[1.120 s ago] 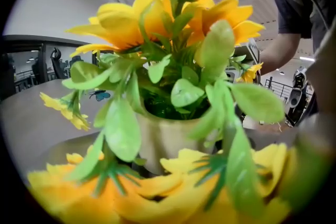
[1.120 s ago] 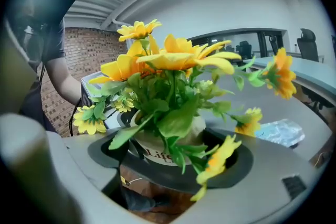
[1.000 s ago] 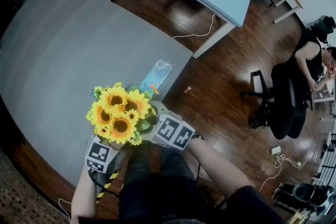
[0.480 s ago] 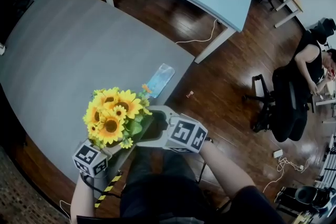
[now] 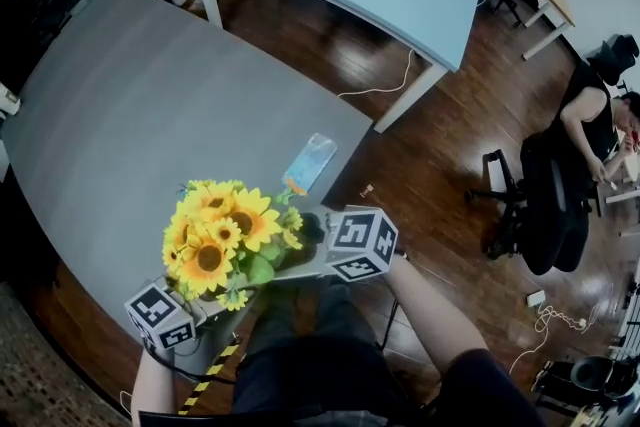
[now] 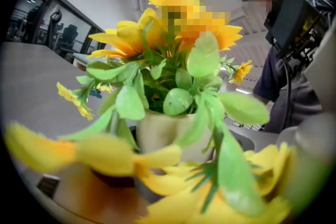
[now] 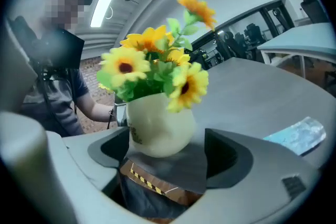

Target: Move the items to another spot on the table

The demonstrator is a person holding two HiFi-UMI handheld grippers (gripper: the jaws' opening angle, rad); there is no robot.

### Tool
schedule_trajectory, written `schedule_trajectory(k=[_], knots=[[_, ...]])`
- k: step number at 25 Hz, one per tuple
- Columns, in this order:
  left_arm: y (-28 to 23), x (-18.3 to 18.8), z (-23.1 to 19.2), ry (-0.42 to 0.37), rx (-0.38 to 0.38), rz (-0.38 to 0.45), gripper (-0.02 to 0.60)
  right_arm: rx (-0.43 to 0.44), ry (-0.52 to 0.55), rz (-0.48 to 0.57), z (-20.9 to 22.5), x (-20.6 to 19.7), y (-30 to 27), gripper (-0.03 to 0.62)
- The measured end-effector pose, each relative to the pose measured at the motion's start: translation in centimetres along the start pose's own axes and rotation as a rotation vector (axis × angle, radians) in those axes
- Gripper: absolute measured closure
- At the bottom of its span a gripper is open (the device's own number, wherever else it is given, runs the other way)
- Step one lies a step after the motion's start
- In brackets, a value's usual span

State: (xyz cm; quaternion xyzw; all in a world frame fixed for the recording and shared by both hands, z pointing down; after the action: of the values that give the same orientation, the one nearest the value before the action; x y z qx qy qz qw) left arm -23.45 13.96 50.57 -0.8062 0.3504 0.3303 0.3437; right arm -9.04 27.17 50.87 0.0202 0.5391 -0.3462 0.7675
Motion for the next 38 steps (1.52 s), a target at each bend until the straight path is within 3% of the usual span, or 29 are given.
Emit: schedule_trajectory(k=[4,6,14,21,29,38], knots=[[1.2,2.7,2.0,-0.067,-0.110,-0.008,0.098,0.128,0.024,0.029,-1.7,3.0,0.3,0.138],[1.6,3.8,2.6,-0.095,-0.149,-0.007,0.098,0.145,0.063,0.031,-2.6,4.4,0.6,0.135],[2.4,9.2,3.7,-0.148,-0.197,0.081,0.097,0.054,0.180,0.124,-3.7,10.1,3.1,0.132],[3.5,13.3,5.8,-0.234,-0.254,0.115,0.097,-0.066,0.256,0.124,-6.7,14.4,4.9,0.125],[-3.4,13.3,8.9,-0.301,-0.387,0.041,0.097,-0.238,0.227,0.138,-7.9,10.5,11.5,0.117],[-15.0,13.8,17.3,-0.362,-0.443,-0.073,0.097,-0.334,0.200,0.248,-9.1,4.4,24.4,0.117]])
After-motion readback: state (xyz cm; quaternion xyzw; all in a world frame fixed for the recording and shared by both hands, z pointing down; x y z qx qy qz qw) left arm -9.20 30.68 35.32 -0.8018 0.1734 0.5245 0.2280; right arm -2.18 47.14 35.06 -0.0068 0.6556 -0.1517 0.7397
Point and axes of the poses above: the fingertips, and each gripper's own axes: y backward along the fingers, z to its right, x out of its top, the point moved 8 cm from there along y, backward along the fingers, and after that the axes turned 8 degrees about y, right-handed, at the moved point
